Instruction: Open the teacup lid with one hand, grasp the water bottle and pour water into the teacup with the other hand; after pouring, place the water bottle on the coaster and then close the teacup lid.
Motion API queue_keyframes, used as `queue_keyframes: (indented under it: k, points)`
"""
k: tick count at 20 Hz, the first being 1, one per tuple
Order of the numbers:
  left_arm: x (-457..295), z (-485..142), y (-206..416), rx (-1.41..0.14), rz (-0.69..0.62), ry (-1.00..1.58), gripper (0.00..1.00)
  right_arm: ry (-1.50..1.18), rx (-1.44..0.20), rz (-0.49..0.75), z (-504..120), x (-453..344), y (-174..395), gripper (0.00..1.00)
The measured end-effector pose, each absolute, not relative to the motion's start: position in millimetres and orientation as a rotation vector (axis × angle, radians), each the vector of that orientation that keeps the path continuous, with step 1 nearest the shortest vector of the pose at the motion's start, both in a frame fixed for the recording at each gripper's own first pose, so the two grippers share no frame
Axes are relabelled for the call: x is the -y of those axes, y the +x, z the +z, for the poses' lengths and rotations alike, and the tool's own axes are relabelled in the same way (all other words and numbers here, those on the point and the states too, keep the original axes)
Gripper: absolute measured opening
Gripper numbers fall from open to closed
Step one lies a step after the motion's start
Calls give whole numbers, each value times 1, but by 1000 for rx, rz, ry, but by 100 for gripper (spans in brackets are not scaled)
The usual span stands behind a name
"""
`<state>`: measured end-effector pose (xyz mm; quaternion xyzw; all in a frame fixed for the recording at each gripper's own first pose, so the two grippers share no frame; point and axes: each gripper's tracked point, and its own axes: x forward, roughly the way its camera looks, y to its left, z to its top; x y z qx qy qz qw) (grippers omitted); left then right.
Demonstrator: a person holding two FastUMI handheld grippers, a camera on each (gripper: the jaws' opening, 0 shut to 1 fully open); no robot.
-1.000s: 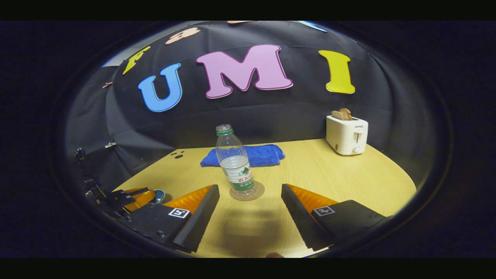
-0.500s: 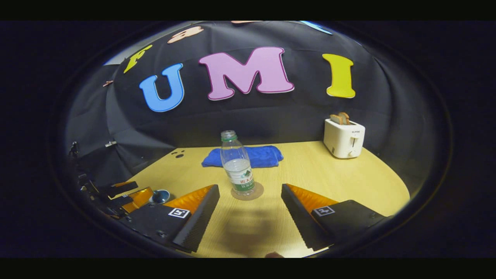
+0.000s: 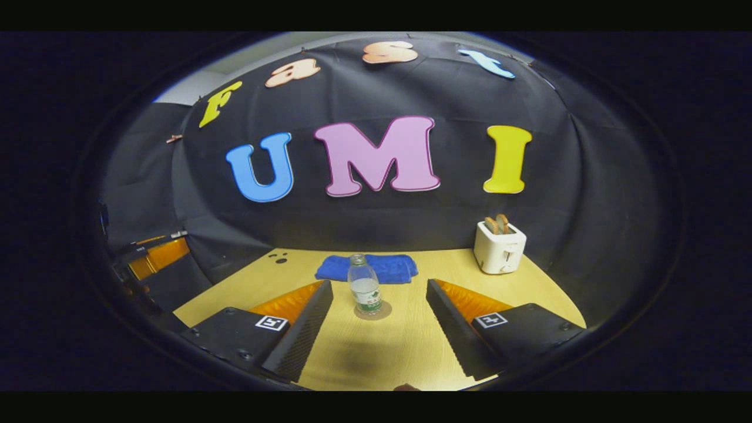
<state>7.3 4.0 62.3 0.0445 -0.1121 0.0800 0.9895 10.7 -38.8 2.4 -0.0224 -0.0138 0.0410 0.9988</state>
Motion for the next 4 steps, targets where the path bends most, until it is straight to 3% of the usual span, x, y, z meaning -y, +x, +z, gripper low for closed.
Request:
queue_keyframes:
  k: [4]
  points:
    - [31, 53, -25, 217, 157, 54, 98, -114, 16, 102, -5, 44, -22, 99]
